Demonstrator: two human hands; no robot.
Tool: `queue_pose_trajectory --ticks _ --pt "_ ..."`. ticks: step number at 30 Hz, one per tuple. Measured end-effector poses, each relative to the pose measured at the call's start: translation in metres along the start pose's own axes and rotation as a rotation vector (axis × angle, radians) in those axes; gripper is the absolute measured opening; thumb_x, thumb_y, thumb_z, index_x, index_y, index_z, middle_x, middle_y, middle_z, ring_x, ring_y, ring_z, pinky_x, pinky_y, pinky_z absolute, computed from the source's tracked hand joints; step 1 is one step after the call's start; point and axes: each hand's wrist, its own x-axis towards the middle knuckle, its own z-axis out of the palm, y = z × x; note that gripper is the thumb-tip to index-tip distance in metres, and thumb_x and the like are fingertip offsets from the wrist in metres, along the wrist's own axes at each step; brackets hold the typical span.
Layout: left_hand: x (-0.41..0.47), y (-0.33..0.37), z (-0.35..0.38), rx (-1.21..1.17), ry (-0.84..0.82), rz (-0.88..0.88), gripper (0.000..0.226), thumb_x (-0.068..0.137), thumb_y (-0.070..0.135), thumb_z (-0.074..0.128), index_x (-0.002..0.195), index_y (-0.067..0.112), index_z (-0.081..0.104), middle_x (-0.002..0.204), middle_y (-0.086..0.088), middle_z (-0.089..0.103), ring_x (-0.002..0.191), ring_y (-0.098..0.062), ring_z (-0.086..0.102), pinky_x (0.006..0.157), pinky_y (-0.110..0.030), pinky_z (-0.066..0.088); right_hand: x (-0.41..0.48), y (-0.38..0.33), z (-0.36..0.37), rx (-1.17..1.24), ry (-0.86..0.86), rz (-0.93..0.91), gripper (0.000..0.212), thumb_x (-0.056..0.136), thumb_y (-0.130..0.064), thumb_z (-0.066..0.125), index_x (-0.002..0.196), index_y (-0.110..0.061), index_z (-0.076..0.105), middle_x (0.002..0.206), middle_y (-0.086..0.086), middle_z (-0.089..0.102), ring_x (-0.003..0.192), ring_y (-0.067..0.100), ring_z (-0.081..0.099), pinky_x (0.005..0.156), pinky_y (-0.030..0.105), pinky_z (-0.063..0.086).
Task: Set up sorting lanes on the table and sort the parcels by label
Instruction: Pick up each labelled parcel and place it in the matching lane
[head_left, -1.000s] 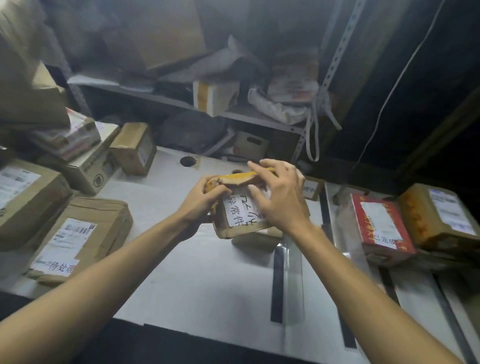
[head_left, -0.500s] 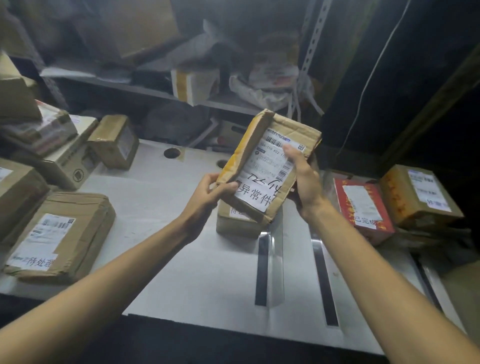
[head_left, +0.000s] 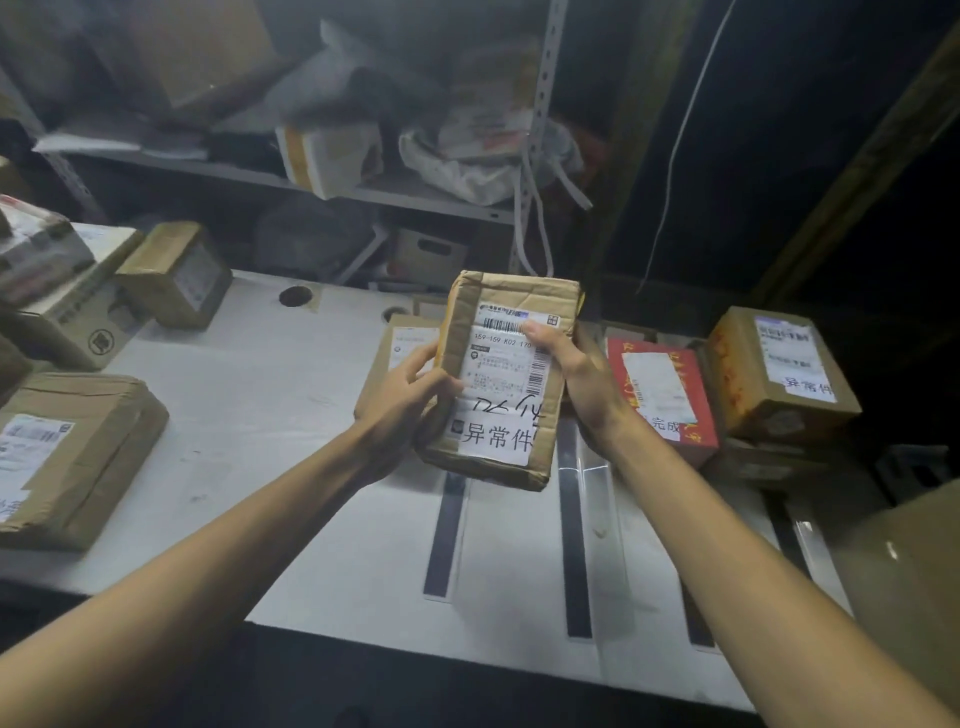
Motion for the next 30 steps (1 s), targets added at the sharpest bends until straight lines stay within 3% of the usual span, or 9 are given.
queue_pose_trajectory --ticks 2,4,7,9,14,18,21,25,30 --pt "0.005 -0.006 0.015 -0.008 -0.011 -0.016 0.052 0.073 0.015 0.052 0.124 0.015 0.055 0.119 -0.012 0.069 0.106 -0.031 0.068 0.085 -0.051 0.057 -0.002 0.003 -0.016 -0.006 -0.001 0.012 0.048 0.089 -0.044 0.067 0.131 -0.023 0.059 0.112 0.001 0.076 0.094 0.018 0.076 0.072 0.03 0.062" --pt "0.009 -0.01 0.031 -0.016 -0.022 -0.022 0.047 0.071 0.015 0.051 0.117 0.014 0.056 0.117 -0.016 0.069 0.089 -0.027 0.069 0.066 -0.037 0.057 -0.004 0.006 -0.033 0.005 0.016 0.029 0.038 0.095 -0.035 0.064 0.13 -0.022 0.058 0.111 0.002 0.076 0.09 0.015 0.076 0.063 0.021 0.058" --pt "0.022 -0.016 0.049 -0.011 -0.054 -0.055 0.048 0.07 0.018 0.053 0.118 0.012 0.052 0.124 -0.021 0.063 0.103 -0.045 0.061 0.076 -0.049 0.042 -0.003 0.007 -0.056 -0.009 0.027 0.052 0.03 0.097 -0.032 0.062 0.126 -0.023 0.062 0.11 0.001 0.076 0.09 0.013 0.076 0.063 0.019 0.057" --pt "0.033 -0.016 0.061 -0.002 -0.075 -0.069 0.051 0.071 0.018 0.054 0.121 0.012 0.048 0.128 -0.022 0.059 0.105 -0.039 0.062 0.071 -0.044 0.049 0.001 0.008 -0.07 -0.004 0.042 0.059 0.033 0.095 -0.033 0.064 0.126 -0.02 0.063 0.112 0.002 0.076 0.093 0.016 0.075 0.07 0.023 0.059" --pt "0.069 -0.008 0.097 0.045 -0.114 -0.054 0.062 0.074 0.017 0.058 0.133 0.012 0.038 0.113 -0.003 0.06 0.078 -0.005 0.072 0.062 -0.02 0.056 0.014 0.005 -0.107 -0.001 0.105 0.129 0.076 0.069 -0.063 0.07 0.132 -0.021 0.061 0.116 0.0 0.075 0.105 0.021 0.073 0.1 0.046 0.053" --pt "0.102 0.002 0.126 0.124 -0.153 -0.075 0.069 0.067 0.028 0.057 0.132 0.014 0.038 0.113 -0.001 0.059 0.08 -0.006 0.069 0.061 -0.019 0.054 0.022 -0.001 -0.139 -0.035 0.181 0.158 0.055 0.081 -0.058 0.065 0.126 -0.026 0.065 0.114 -0.002 0.076 0.106 0.019 0.072 0.101 0.044 0.052" --pt "0.128 0.007 0.153 0.163 -0.153 -0.039 0.065 0.074 0.03 0.056 0.133 0.009 0.041 0.101 0.0 0.056 0.06 0.004 0.06 0.049 -0.014 0.046 0.03 -0.009 -0.169 -0.026 0.308 0.135 0.039 0.092 -0.045 0.066 0.125 -0.026 0.057 0.116 0.002 0.074 0.108 0.021 0.07 0.099 0.042 0.053" --pt "0.156 0.012 0.202 0.069 -0.189 -0.083 0.053 0.092 0.032 0.059 0.135 0.011 0.036 0.114 -0.011 0.062 0.097 -0.016 0.069 0.083 -0.037 0.06 0.03 -0.023 -0.213 -0.007 0.479 0.101 0.054 0.094 -0.036 0.067 0.137 -0.018 0.039 0.117 0.002 0.067 0.103 0.017 0.069 0.085 0.032 0.058" --pt "0.176 0.017 0.275 0.051 -0.195 -0.121 0.057 0.093 0.038 0.06 0.137 0.015 0.032 0.121 -0.006 0.06 0.102 -0.018 0.068 0.081 -0.034 0.058 0.028 -0.034 -0.28 0.0 0.589 0.114 0.054 0.088 -0.036 0.073 0.135 -0.016 0.056 0.109 0.004 0.075 0.096 0.021 0.074 0.09 0.046 0.059"
